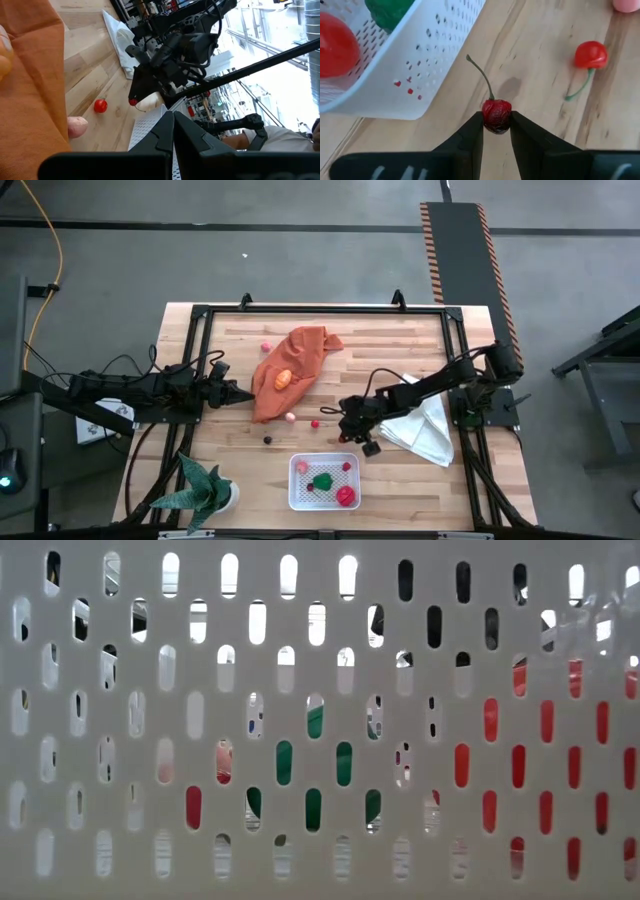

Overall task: Pick and placing Produce into tupperware
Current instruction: Put the bottom red cherry into the white bin

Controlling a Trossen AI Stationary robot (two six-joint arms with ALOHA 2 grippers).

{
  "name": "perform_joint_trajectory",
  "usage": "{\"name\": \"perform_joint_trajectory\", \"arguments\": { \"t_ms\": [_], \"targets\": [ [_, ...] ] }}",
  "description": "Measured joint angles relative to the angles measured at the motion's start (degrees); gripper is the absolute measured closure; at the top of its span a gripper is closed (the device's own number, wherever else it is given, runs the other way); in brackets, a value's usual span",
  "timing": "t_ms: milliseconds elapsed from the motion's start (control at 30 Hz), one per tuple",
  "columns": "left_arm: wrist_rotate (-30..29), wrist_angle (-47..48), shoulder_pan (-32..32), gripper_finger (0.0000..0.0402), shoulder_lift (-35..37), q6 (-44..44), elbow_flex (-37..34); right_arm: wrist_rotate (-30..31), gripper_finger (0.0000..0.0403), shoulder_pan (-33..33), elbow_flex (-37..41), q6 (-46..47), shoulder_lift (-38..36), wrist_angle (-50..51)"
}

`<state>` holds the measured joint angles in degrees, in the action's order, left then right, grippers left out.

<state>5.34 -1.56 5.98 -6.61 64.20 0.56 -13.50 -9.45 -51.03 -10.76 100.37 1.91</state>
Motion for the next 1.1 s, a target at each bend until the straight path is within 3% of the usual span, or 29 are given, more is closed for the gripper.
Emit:
{"name": "perform_joint_trajectory", "arguments": {
  "t_ms": [1100],
  "targets": [
    [-0.01,0.00,0.00,0.0401,-0.02,-0.02,0.00,3.56,0.0325,1.22,-0.04,0.15,-13.84,6.58]
  ]
}}
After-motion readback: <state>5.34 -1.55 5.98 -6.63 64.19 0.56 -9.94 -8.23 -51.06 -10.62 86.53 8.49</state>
